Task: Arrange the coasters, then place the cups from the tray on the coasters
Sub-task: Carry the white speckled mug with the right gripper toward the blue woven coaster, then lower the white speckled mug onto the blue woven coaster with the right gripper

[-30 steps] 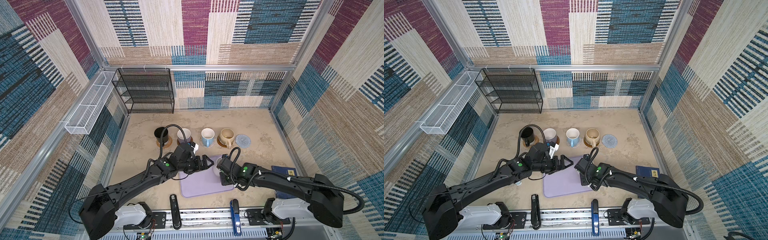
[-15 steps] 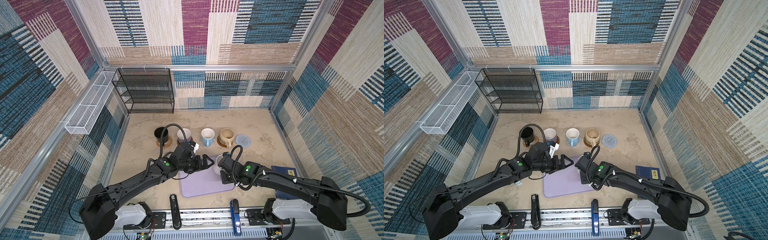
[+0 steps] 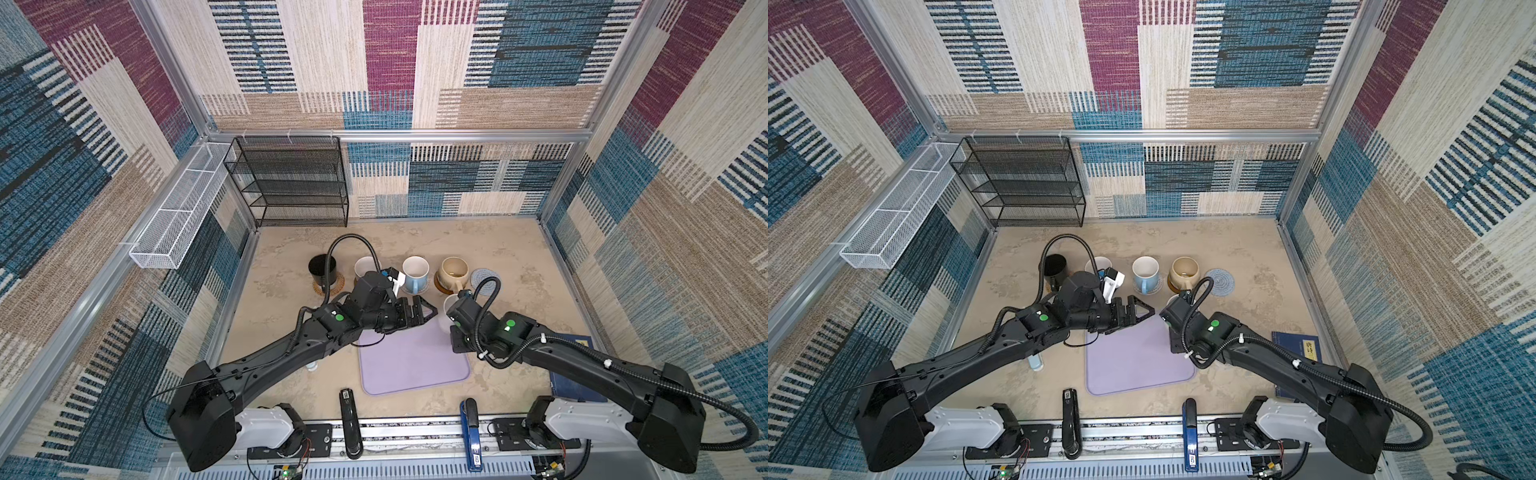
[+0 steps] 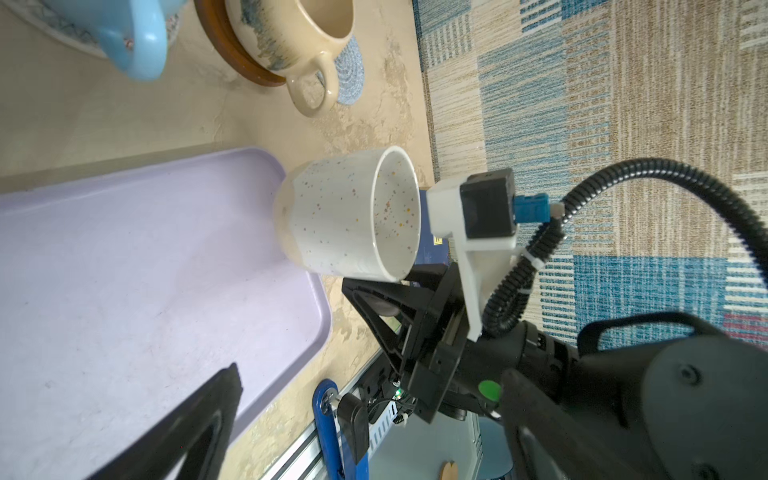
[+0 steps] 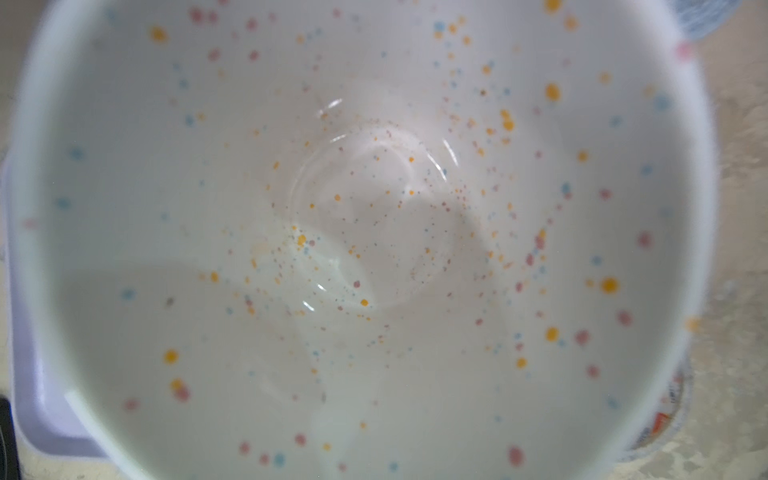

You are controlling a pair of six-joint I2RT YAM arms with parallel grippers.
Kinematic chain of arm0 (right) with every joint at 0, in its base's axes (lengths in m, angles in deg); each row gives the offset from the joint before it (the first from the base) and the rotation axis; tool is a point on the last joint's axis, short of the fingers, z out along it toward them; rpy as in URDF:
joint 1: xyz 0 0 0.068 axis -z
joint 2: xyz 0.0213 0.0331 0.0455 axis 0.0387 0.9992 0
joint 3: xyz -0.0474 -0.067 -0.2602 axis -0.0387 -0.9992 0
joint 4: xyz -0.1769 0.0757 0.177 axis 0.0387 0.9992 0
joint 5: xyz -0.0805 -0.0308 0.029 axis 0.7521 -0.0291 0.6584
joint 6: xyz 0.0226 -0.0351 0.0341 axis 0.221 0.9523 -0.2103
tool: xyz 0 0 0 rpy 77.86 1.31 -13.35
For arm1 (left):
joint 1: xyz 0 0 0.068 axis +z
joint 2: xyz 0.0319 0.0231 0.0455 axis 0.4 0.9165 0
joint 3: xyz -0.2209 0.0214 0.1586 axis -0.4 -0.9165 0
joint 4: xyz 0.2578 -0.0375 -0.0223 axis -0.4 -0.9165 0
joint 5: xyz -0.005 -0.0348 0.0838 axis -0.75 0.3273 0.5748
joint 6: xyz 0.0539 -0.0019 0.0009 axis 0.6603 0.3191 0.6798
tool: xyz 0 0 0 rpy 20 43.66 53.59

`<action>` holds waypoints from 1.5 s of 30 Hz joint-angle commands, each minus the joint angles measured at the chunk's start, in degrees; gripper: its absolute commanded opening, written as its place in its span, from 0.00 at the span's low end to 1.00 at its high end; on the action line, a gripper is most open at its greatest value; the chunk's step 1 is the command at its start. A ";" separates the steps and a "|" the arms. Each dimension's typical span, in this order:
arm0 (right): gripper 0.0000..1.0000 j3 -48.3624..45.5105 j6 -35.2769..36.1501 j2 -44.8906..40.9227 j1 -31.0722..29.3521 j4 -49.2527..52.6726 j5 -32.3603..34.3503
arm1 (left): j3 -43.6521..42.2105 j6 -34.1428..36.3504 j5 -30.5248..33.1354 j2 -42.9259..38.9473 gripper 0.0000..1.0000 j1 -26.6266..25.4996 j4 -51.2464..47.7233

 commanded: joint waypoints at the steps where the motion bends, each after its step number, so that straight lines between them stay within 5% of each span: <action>1: 0.00 2.05 2.65 -2.10 2.37 0.91 3.60 | 2.45 3.08 -0.77 0.87 0.99 0.07 -1.27; 12: 0.00 7.55 10.15 -4.64 13.65 1.44 1.50 | 11.65 7.41 -0.74 5.46 1.00 0.12 -4.56; 20: 0.00 13.50 18.19 2.76 20.66 -2.06 2.98 | 16.60 8.97 -1.46 10.57 1.00 0.38 -3.79; 29: 0.00 17.98 25.35 11.43 34.78 -7.52 -3.61 | 22.55 12.50 -2.54 16.20 1.00 1.11 -5.95; 45: 0.00 24.22 33.63 24.59 42.03 -11.22 -4.40 | 31.12 15.21 -5.00 24.59 1.00 2.31 -9.88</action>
